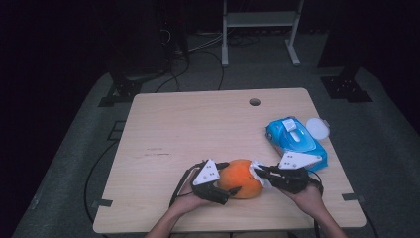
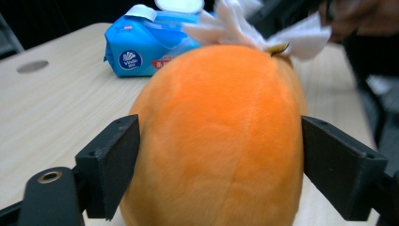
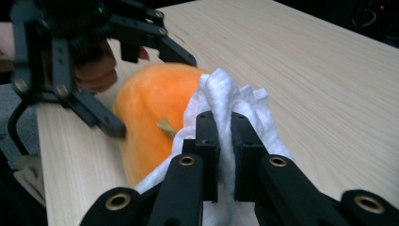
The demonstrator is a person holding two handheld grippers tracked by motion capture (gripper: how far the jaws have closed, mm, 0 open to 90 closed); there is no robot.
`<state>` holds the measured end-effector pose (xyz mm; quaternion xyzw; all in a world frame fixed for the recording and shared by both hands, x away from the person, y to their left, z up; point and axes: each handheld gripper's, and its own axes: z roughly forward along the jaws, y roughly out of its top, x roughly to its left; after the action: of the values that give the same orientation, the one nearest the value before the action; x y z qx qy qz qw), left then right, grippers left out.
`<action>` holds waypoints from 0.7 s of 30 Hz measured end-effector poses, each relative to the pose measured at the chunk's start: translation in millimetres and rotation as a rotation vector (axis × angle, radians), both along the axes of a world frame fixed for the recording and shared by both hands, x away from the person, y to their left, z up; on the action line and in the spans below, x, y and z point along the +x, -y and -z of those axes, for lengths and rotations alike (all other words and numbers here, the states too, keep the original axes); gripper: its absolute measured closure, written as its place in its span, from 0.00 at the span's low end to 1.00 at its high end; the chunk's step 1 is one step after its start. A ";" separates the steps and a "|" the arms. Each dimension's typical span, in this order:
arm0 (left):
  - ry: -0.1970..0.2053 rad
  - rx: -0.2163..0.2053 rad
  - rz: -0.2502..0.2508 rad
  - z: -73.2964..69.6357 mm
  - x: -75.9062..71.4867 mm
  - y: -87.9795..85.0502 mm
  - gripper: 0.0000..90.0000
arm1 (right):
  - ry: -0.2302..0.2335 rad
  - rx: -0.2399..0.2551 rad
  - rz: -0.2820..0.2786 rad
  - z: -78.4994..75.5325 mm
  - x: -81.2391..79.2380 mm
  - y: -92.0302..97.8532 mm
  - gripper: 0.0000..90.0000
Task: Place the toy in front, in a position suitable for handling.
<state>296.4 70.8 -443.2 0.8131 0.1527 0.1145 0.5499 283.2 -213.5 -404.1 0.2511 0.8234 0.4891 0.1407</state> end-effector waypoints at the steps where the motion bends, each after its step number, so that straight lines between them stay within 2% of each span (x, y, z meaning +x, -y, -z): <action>1: 0.002 0.002 0.000 0.2 0.1 -0.9 0.20 | -0.009 -0.002 0.005 0.9 0.0 3.5 0.92; 4: 0.051 0.017 0.010 0.9 -3.0 -0.2 0.31 | -0.033 -0.011 0.016 4.0 -1.3 13.0 0.92; 5: 0.089 0.035 0.016 0.5 -5.7 1.9 0.33 | -0.037 -0.006 0.017 3.6 -1.7 13.9 0.92; 7: 0.130 0.050 0.034 0.4 -9.7 6.2 0.35 | -0.023 0.000 0.012 -1.2 -5.2 8.3 0.92; 9: 0.172 0.075 0.052 -0.1 -15.1 10.5 0.35 | -0.003 0.027 -0.033 -7.7 -9.6 -3.3 0.92; 11: 0.194 0.096 0.062 -0.8 -17.6 11.8 0.34 | 0.016 0.034 -0.084 -11.9 -13.5 -16.1 0.92; 13: 0.179 0.087 0.062 -0.1 -16.2 9.3 0.34 | 0.035 0.027 -0.096 -12.5 -14.6 -23.4 0.92; 15: 0.163 0.069 0.062 1.6 -14.1 6.5 0.34 | 0.028 0.021 -0.092 -11.0 -12.6 -21.1 0.92; 18: 0.139 0.063 0.054 2.0 -10.5 3.0 0.34 | 0.020 0.008 -0.045 -5.6 -7.3 -6.5 0.92; 21: 0.125 0.062 0.045 2.3 -8.9 1.6 0.33 | -0.013 0.000 -0.007 1.5 -5.1 10.3 0.92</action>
<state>287.5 69.2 -445.5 0.8242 0.0961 0.1576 0.5354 278.1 -223.8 -405.6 0.2514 0.8251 0.4881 0.1336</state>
